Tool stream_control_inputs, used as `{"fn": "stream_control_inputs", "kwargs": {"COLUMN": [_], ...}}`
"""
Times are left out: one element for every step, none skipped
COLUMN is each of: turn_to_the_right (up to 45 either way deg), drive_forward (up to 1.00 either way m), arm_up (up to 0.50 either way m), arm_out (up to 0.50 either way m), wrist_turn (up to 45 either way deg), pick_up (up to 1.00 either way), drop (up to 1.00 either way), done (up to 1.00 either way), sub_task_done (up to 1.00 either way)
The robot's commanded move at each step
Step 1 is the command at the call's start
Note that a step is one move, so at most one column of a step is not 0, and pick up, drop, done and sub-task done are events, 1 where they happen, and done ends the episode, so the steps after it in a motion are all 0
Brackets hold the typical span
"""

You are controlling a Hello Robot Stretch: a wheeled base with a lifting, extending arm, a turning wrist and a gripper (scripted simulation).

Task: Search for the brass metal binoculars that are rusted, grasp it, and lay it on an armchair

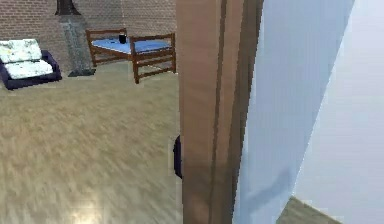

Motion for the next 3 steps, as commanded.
{"fn": "stream_control_inputs", "kwargs": {"turn_to_the_right": [-9.0,0.0,-33.0], "drive_forward": [0.0,0.1,0.0], "arm_up": [0.0,0.0,0.0], "arm_out": [0.0,0.0,0.0], "wrist_turn": [0.0,0.0,0.0], "pick_up": [0.0,0.0,0.0], "drop": [0.0,0.0,0.0], "done": [0.0,0.0,0.0], "sub_task_done": [0.0,0.0,0.0]}}
